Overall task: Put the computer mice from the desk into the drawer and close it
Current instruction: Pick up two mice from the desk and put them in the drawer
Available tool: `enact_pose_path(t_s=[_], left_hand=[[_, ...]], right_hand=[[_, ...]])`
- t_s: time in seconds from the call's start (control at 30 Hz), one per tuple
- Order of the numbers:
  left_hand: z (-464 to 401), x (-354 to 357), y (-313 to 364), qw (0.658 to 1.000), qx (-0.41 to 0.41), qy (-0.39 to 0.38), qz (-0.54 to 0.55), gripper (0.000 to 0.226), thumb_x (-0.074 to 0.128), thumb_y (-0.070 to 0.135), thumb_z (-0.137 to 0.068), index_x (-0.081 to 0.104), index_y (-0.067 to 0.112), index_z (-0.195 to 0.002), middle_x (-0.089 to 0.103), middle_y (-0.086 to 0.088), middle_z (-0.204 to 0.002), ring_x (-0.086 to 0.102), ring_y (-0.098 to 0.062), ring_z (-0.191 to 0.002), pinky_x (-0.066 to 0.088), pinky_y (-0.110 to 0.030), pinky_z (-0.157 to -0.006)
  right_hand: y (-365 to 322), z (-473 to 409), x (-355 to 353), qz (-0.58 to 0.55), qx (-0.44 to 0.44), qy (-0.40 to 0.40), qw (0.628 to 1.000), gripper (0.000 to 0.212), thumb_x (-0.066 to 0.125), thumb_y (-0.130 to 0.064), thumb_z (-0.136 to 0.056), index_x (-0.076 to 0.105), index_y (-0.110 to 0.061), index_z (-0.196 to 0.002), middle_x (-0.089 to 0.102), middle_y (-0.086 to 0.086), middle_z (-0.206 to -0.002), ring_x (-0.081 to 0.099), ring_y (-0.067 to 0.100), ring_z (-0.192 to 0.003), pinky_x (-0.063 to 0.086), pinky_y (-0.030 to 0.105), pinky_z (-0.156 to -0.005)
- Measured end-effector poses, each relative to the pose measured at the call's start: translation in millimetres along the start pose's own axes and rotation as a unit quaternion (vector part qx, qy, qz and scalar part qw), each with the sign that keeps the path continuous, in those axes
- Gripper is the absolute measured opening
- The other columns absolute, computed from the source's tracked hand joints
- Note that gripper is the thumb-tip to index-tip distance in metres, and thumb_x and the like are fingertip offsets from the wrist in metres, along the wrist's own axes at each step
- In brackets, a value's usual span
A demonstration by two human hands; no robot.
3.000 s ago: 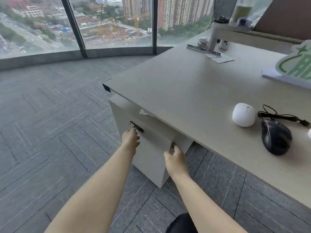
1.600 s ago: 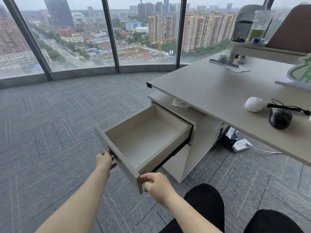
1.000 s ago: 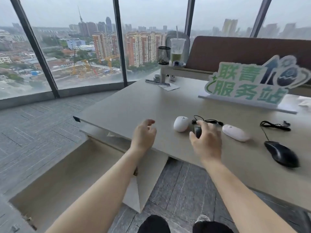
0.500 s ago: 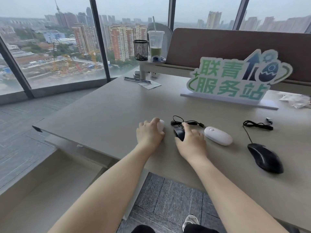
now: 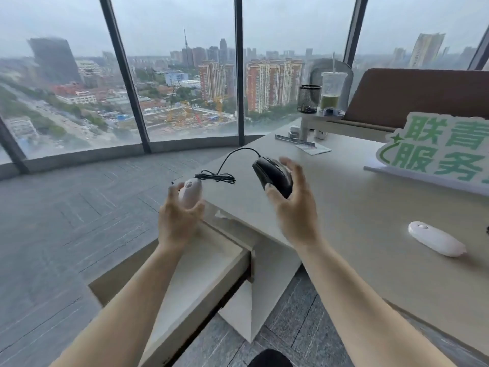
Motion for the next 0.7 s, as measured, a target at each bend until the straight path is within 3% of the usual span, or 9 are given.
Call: enact_pose_path(t_s=[0.13,0.23,0.4,0.5,0.63,0.7], left_hand=[[0,-46,-71,0.996,-0.074,0.029,-0.043,0.055,0.067,0.034,-0.079,0.046,0.024,-0.129,0.066,-0.012,-0.113,0.064,-0.032,-0.092,0.052,-0.04,-0.075],[4,-49,-124,0.988,-0.136,0.004,-0.07,0.05,0.063,0.037,-0.077,0.048,0.026,-0.124,0.065,-0.011,-0.106,0.064,-0.032,-0.088,0.055,-0.043,-0.075],[10,-10,-199,0.962,-0.219,-0.084,-0.142,0.054,0.059,0.032,-0.078,0.049,0.021,-0.13,0.065,-0.018,-0.117,0.06,-0.038,-0.105,0.048,-0.04,-0.088],[14,16,-229,0.944,-0.247,-0.122,-0.182,0.054,0.057,0.029,-0.08,0.046,0.019,-0.131,0.063,-0.018,-0.121,0.055,-0.039,-0.113,0.04,-0.036,-0.086],[19,38,-249,0.92,-0.278,-0.153,-0.23,0.047,0.059,0.03,-0.082,0.045,0.018,-0.125,0.06,-0.017,-0.121,0.051,-0.038,-0.115,0.041,-0.036,-0.084],[22,43,-253,0.91,-0.289,-0.162,-0.25,0.048,0.062,0.032,-0.082,0.045,0.017,-0.124,0.057,-0.016,-0.123,0.049,-0.039,-0.117,0.044,-0.038,-0.088]], right_hand=[[7,25,71,-0.037,0.037,-0.079,0.996,0.042,0.062,-0.016,-0.09,0.05,-0.035,-0.125,0.054,0.0,-0.119,0.052,-0.005,-0.098,0.037,0.004,-0.084],[37,46,122,-0.035,0.093,-0.137,0.985,0.041,0.059,-0.017,-0.09,0.05,-0.036,-0.126,0.051,0.0,-0.121,0.051,0.009,-0.104,0.04,0.026,-0.094],[118,69,184,0.102,0.188,-0.221,0.952,0.045,0.055,-0.02,-0.091,0.045,-0.032,-0.133,0.049,0.013,-0.125,0.052,0.026,-0.107,0.042,0.033,-0.091],[159,70,209,0.198,0.209,-0.256,0.923,0.047,0.05,-0.021,-0.091,0.043,-0.032,-0.136,0.047,0.016,-0.125,0.051,0.033,-0.108,0.045,0.037,-0.092],[189,70,237,0.338,0.189,-0.343,0.856,0.05,0.043,-0.018,-0.091,0.034,-0.033,-0.138,0.04,0.015,-0.129,0.05,0.034,-0.111,0.038,0.037,-0.078],[199,73,248,0.382,0.182,-0.38,0.822,0.049,0.046,-0.013,-0.09,0.033,-0.028,-0.135,0.04,0.016,-0.13,0.053,0.035,-0.108,0.045,0.039,-0.076]])
Point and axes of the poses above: each hand's wrist, its own z-axis away from the middle knuckle, its own x-axis out of the palm, y = z × x, the point moved 5 cm from there along -z, towards the middle knuckle
